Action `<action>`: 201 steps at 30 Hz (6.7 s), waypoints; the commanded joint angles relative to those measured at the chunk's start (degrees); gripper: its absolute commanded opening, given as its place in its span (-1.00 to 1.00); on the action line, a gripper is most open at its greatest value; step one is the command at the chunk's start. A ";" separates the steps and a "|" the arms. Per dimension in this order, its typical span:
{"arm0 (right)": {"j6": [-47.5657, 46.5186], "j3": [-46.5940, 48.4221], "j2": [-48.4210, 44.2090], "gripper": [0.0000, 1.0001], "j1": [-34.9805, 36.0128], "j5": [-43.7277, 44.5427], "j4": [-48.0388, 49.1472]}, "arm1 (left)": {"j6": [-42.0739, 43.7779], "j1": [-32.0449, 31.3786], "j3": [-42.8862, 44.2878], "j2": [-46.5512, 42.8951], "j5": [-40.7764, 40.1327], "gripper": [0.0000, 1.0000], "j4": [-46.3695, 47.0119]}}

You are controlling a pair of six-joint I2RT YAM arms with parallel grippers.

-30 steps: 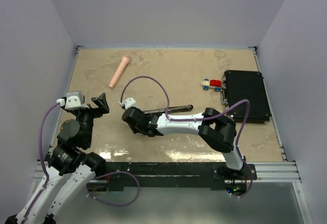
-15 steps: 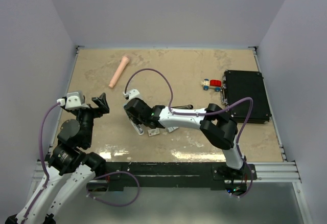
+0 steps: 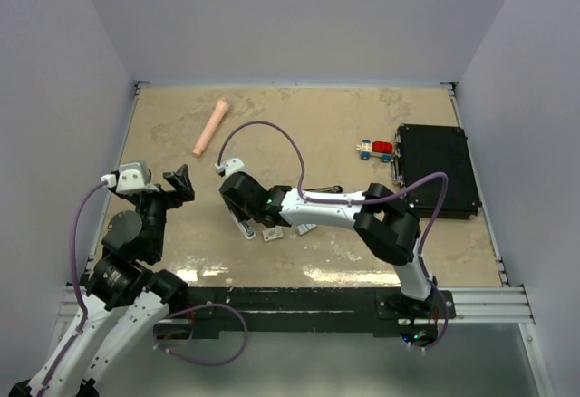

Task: Load the staples into the stapler

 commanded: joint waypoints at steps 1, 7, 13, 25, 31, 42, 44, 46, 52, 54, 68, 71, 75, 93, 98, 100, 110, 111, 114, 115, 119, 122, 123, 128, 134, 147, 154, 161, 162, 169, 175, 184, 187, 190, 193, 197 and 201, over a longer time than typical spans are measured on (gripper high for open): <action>-0.49 1.78 1.26 -0.33 0.23 -1.53 0.81 | 0.35 0.36 -0.31 0.50 0.44 0.75 2.02; -0.40 1.51 1.53 -0.33 0.31 -2.41 0.19 | 0.35 0.36 -0.31 0.68 0.44 0.75 2.02; -0.23 1.16 1.44 -0.33 0.22 -3.03 -0.69 | 0.35 0.45 -0.31 0.59 0.44 0.75 2.02; 0.21 -0.86 -0.05 -0.33 0.31 -3.46 -1.30 | 0.35 0.54 -0.31 0.77 0.53 0.75 2.11; 0.30 -1.38 -0.41 -0.33 0.31 -3.82 -1.48 | 0.35 0.54 -0.31 0.85 0.62 0.75 2.02; 0.56 -3.32 -2.34 -0.33 0.40 -4.34 -1.74 | 0.35 0.71 -0.31 1.29 1.06 0.74 2.20; 0.57 -3.58 -2.87 -0.33 0.40 -4.52 -1.74 | 0.35 0.80 -0.31 1.47 1.14 0.75 2.20; 0.56 -3.85 -3.39 -0.33 0.40 -4.61 -1.83 | 0.35 0.80 -0.31 1.47 1.23 0.74 2.20; 0.04 -8.66 -8.39 -0.32 0.40 -3.82 3.86 | 0.35 0.89 -0.31 1.91 1.32 0.75 2.29; -1.36 -11.04 -11.47 -0.30 0.31 -4.34 6.77 | 0.35 0.89 -0.31 2.08 1.58 0.74 2.29; -8.31 -36.18 -18.07 0.02 3.12 -8.57 40.95 | 0.26 1.15 0.13 6.12 3.78 0.75 1.94; -8.84 -39.79 -17.11 0.02 3.91 -7.16 47.63 | 0.08 1.24 0.22 7.18 4.13 0.74 1.76; -9.37 -42.78 -15.18 0.01 4.44 -6.80 54.58 | 0.08 1.41 0.40 8.67 4.57 0.74 1.58; -11.38 -43.58 -8.76 -0.67 4.79 -5.22 61.18 | -0.53 2.38 1.80 17.54 8.35 0.75 1.41; -13.41 -43.57 -9.11 -1.00 4.71 -5.31 61.54 | -1.50 3.60 3.64 24.13 13.35 0.74 0.36; -13.58 -43.66 -9.02 -1.00 4.71 -5.57 61.71 | -2.37 6.58 4.35 28.26 17.46 0.75 0.00; -14.02 -44.01 -7.97 -1.00 4.71 -6.89 62.76 | -5.63 18.11 6.29 43.03 40.34 0.58 0.18; -14.03 -44.01 -7.79 -1.00 4.71 -6.98 62.77 | -5.72 18.11 6.20 43.39 41.56 0.48 0.09; -13.94 -43.84 -7.53 -1.00 4.71 -7.42 63.03 | -6.33 18.11 5.41 44.53 43.33 0.35 -0.43; -13.85 -43.84 -7.53 -1.00 4.79 -7.59 63.21 | -6.68 18.11 5.15 44.97 43.86 0.31 -0.44; -13.85 -43.57 -6.91 -1.00 4.79 -7.68 63.38 | -7.12 18.11 4.35 45.59 45.44 0.12 -0.79; -13.94 -43.57 -6.91 -1.00 4.62 -7.60 63.38 | -7.21 18.03 4.18 46.12 45.88 0.01 -1.32; -13.85 -43.57 -6.91 -1.00 4.79 -7.68 63.38 | -7.30 18.11 4.09 46.20 46.66 0.01 -1.40; -13.94 -44.01 -7.00 -1.00 4.71 -7.51 63.64 | -7.74 17.94 2.69 45.51 47.64 -0.13 -2.72; -13.76 -44.01 -7.00 -1.00 4.71 -7.60 64.00 | -8.88 17.06 0.75 41.02 44.83 -0.36 -4.48; -13.23 -44.19 -7.44 -1.00 4.79 -7.07 64.26 | -15.91 4.32 -2.49 37.50 37.71 -0.70 -5.01; -13.23 -43.66 -7.35 -1.00 4.71 -7.50 63.21 | -18.46 3.26 -5.05 35.75 39.38 -0.66 -2.46; -11.92 -44.19 -10.59 -0.15 4.71 -7.77 58.82 | -16.53 3.26 0.30 28.55 26.94 -0.31 -5.26; -11.74 -44.28 -11.30 -0.09 4.71 -7.60 57.86 | -15.40 3.26 0.92 26.36 24.98 -0.28 -5.71; -10.86 -41.12 -18.33 0.34 4.71 -7.24 41.29 | -9.59 3.26 4.61 15.63 10.30 0.23 -6.85; -11.65 -30.84 -19.22 0.35 4.79 -7.42 23.08 | -4.40 3.35 2.60 5.96 -0.34 0.79 -4.31; -11.57 -19.94 -13.95 0.25 4.71 -7.77 10.14 | -2.38 3.44 -0.92 1.55 -1.05 0.94 -1.14; -11.48 -17.48 -12.19 0.18 4.71 -7.25 7.76 | -2.29 3.61 -0.74 3.05 -0.35 0.93 -1.05; -11.30 -15.80 -10.78 0.08 4.71 -6.46 6.17 | -2.20 4.49 -0.66 3.84 1.49 0.93 -0.70; -11.30 -15.54 -9.99 -0.08 4.71 -6.54 6.17 | -2.38 5.37 -0.83 3.75 2.81 0.92 -0.44; -11.30 -14.92 -9.72 -0.30 4.71 -6.54 5.64 | -2.38 5.98 -1.10 3.40 4.13 0.91 -0.26; -11.30 -14.31 -10.07 -0.24 4.71 -6.54 4.85 | -2.38 6.16 -1.10 3.58 4.66 0.91 -0.26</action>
